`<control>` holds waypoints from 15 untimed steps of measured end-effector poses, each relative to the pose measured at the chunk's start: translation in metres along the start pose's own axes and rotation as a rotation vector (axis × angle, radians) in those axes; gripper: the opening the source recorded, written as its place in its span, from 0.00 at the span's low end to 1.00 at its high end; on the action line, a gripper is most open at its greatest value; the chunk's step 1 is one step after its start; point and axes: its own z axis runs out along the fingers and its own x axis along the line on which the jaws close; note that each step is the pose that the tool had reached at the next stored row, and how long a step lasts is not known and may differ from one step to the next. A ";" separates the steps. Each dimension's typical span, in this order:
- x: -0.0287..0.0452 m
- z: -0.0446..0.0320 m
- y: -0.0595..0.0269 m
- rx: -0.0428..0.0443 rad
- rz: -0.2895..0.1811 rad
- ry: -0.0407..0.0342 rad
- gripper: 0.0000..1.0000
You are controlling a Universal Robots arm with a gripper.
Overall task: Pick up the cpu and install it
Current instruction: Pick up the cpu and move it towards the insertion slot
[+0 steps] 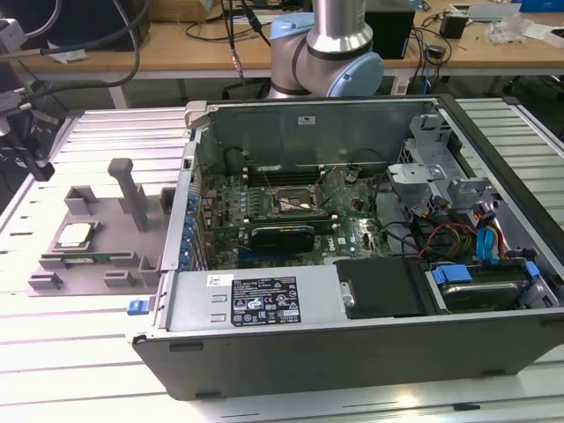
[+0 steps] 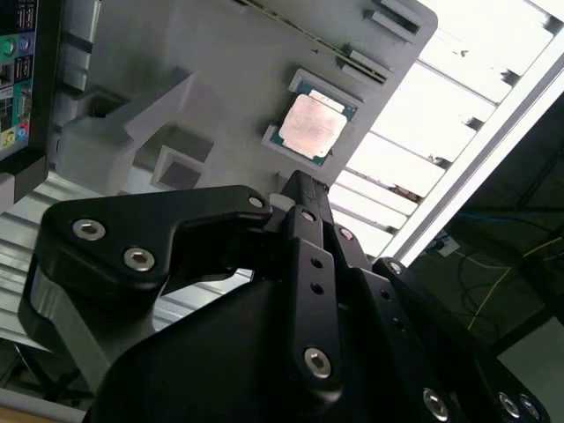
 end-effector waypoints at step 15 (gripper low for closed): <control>0.0003 0.0076 -0.0003 0.0000 0.000 0.0000 0.11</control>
